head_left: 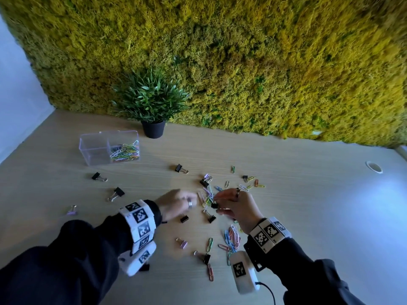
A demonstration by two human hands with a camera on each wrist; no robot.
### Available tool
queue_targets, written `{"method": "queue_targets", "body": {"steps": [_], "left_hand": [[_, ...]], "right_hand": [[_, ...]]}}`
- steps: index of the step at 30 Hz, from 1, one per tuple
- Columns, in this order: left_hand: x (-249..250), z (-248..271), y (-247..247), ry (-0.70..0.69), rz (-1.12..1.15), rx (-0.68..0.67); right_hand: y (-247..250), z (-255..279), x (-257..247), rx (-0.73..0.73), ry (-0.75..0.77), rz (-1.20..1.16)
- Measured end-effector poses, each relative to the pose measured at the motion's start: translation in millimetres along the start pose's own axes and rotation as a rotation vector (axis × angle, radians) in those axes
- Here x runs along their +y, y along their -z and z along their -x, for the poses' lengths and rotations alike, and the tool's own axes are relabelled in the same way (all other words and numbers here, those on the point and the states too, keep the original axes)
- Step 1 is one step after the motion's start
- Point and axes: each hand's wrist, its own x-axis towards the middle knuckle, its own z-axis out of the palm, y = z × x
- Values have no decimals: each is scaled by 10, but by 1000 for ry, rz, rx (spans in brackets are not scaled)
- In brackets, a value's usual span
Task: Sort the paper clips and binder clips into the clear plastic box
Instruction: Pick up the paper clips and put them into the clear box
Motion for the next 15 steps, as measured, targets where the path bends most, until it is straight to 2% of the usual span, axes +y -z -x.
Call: {"method": "queue_targets", "body": {"steps": [3,5,7,11,15], "left_hand": [[82,-5,49,30,779,21],[108,-32,43,49,1024,1],[85,-89,10,114,1091,5],[43,-181,-55,298,998,54],[64,-221,-80,329,917,125]], "right_hand": [[3,-2,13,-56,-76,-161],[-18,10,10,-76,-88,-203],[-45,15,2,-67,-67,-190],[-73,-8,-15,-11,-27,-179],[-100,-19,-28,51,21,-121]]}}
